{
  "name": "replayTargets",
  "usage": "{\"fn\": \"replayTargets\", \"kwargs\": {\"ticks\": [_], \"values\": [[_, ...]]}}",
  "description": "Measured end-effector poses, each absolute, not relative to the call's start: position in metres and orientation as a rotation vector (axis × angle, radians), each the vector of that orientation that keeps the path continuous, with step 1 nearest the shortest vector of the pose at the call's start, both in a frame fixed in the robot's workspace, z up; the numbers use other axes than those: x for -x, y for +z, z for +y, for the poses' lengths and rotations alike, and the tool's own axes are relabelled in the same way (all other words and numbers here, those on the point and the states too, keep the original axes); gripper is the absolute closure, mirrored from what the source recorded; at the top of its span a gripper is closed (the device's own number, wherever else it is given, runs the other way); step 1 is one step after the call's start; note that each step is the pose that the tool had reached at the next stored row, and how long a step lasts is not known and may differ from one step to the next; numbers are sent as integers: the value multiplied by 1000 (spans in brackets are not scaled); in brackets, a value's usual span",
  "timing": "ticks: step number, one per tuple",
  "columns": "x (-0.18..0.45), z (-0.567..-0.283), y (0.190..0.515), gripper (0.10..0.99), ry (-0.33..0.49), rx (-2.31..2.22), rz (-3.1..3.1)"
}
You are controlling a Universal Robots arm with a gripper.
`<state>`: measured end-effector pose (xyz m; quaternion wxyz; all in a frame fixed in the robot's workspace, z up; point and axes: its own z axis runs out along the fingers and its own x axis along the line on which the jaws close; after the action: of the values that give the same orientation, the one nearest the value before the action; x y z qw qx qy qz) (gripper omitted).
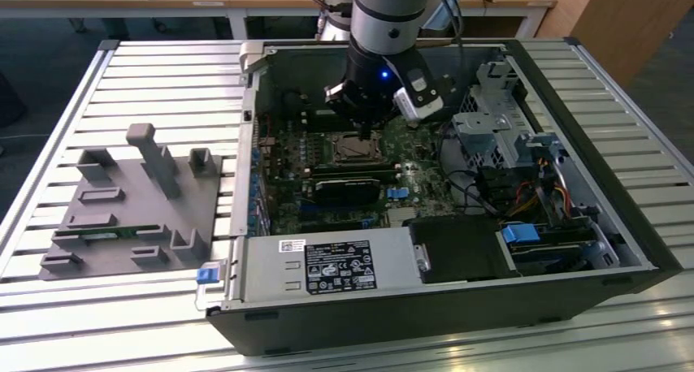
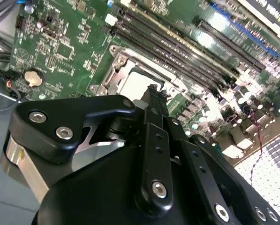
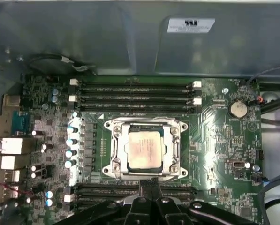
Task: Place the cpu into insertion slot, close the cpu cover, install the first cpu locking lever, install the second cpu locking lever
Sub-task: 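Install the second cpu locking lever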
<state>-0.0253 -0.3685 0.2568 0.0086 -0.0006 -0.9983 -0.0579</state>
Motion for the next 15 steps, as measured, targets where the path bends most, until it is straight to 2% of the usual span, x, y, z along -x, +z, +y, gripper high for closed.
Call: {"fn": "replayTargets", "kwargs": {"ticks": [15], "values": [[25, -370, 248, 976, -181, 2, -3118]]}}
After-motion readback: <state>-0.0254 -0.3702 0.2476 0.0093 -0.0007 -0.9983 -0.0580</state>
